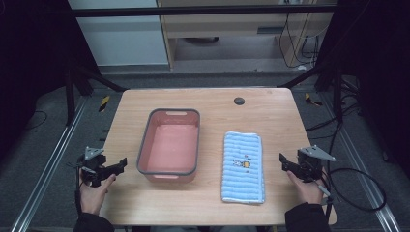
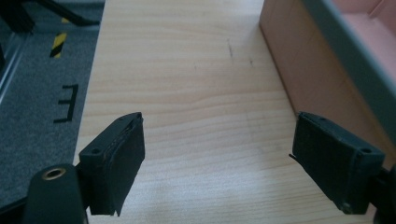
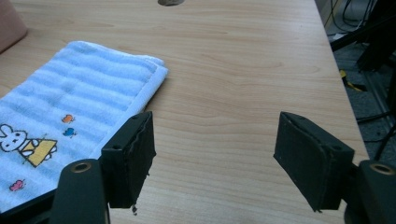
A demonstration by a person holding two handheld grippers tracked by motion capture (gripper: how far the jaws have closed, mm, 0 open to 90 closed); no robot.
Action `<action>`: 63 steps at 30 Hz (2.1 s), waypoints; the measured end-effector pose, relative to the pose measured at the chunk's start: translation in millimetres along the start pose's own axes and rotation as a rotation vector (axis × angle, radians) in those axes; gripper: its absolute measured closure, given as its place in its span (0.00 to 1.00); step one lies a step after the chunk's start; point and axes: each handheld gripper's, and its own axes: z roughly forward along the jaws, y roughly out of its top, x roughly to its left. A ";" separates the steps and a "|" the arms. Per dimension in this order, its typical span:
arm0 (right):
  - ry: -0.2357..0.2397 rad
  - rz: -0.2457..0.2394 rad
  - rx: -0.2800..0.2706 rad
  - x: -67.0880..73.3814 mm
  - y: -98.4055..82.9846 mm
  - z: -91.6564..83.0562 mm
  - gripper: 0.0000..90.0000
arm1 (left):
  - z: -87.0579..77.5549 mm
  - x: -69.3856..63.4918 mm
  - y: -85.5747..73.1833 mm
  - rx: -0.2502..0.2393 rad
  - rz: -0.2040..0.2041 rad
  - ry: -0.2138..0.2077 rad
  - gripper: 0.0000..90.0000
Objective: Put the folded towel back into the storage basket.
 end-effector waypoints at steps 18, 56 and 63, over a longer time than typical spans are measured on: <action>0.050 -0.012 -0.076 9.0 20.6 -14.8 0.32 | -25.7 -25.0 19.4 -0.083 0.064 -0.052 0.20; 0.114 -0.061 -0.122 28.1 90.1 -9.4 0.30 | -13.0 -144.1 51.6 -0.150 0.171 -0.235 0.22; 0.127 -0.074 -0.109 34.2 93.9 1.7 0.30 | -8.3 -166.1 50.7 -0.152 0.182 -0.266 0.24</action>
